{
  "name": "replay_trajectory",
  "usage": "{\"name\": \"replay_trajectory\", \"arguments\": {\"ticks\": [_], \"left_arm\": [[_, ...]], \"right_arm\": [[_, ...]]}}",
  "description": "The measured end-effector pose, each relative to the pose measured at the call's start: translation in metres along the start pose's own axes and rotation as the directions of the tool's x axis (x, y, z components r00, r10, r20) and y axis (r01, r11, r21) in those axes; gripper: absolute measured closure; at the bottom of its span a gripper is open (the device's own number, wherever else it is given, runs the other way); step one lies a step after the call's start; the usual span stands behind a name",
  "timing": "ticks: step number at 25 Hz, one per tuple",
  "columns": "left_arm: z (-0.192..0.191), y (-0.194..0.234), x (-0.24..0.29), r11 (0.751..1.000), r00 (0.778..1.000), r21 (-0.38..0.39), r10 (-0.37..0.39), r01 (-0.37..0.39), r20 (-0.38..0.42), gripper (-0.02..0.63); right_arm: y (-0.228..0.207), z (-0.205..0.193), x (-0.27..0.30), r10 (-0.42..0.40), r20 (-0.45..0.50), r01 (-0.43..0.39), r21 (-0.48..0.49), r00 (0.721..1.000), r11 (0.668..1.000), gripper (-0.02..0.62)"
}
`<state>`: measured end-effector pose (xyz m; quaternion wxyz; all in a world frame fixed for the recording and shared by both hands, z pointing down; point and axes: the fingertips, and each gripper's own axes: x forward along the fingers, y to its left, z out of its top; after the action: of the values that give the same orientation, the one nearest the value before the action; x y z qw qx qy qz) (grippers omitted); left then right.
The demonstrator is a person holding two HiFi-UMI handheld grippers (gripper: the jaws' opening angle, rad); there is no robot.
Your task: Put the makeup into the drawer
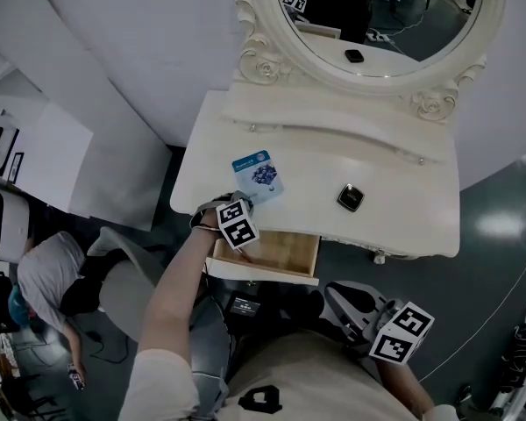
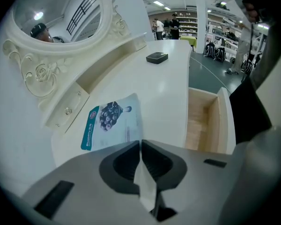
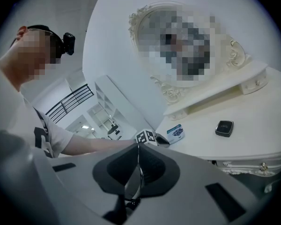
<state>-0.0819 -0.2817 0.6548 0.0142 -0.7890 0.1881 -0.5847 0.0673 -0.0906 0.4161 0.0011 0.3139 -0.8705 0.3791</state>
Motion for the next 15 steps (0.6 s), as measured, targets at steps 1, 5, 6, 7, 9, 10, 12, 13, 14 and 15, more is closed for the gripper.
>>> {"name": "replay_trajectory", "arguments": {"ticks": [1, 5, 6, 7, 9, 10, 12, 13, 14, 15], "left_arm": [[0.001, -0.001, 0.000, 1.000, 1.000, -0.006, -0.010, 0.010, 0.001, 0.541], [0.003, -0.004, -0.004, 0.999, 1.000, -0.033, -0.026, 0.027, 0.010, 0.551], [0.003, -0.004, -0.005, 0.999, 1.000, -0.043, -0.026, 0.027, 0.015, 0.551], [0.004, -0.005, -0.007, 0.998, 0.999, -0.056, -0.025, 0.027, 0.021, 0.552], [0.005, -0.004, -0.010, 0.996, 0.999, -0.088, -0.021, 0.024, 0.034, 0.552], [0.005, -0.002, -0.012, 0.994, 0.999, -0.106, -0.016, 0.020, 0.037, 0.552], [0.004, 0.000, -0.015, 0.989, 0.999, -0.149, -0.007, 0.013, 0.040, 0.552], [0.004, 0.001, -0.017, 0.985, 0.999, -0.169, -0.003, 0.010, 0.041, 0.552], [0.005, 0.003, -0.019, 0.983, 0.999, -0.185, 0.004, 0.004, 0.044, 0.552], [0.006, 0.004, -0.022, 0.980, 0.999, -0.197, 0.015, -0.005, 0.048, 0.552]], "right_arm": [[0.000, 0.001, -0.001, 0.001, 0.001, -0.001, 0.000, 1.000, 1.000, 0.569], [-0.003, 0.003, -0.003, 0.008, 0.005, -0.008, -0.002, 1.000, 1.000, 0.569], [-0.003, 0.003, -0.004, 0.010, 0.006, -0.010, -0.002, 1.000, 1.000, 0.569], [-0.003, 0.003, -0.004, 0.013, 0.006, -0.013, -0.003, 1.000, 1.000, 0.569], [-0.002, 0.004, -0.003, 0.021, 0.004, -0.021, -0.006, 1.000, 1.000, 0.569], [-0.001, 0.004, -0.003, 0.025, 0.003, -0.025, -0.009, 1.000, 1.000, 0.569], [0.000, 0.004, -0.003, 0.032, 0.002, -0.032, -0.014, 0.999, 0.999, 0.569], [0.000, 0.004, -0.003, 0.034, 0.002, -0.034, -0.015, 0.999, 0.999, 0.569], [-0.001, 0.004, -0.003, 0.035, 0.002, -0.035, -0.017, 0.999, 0.999, 0.569], [-0.001, 0.005, -0.003, 0.037, 0.003, -0.037, -0.018, 0.999, 0.999, 0.569]]}}
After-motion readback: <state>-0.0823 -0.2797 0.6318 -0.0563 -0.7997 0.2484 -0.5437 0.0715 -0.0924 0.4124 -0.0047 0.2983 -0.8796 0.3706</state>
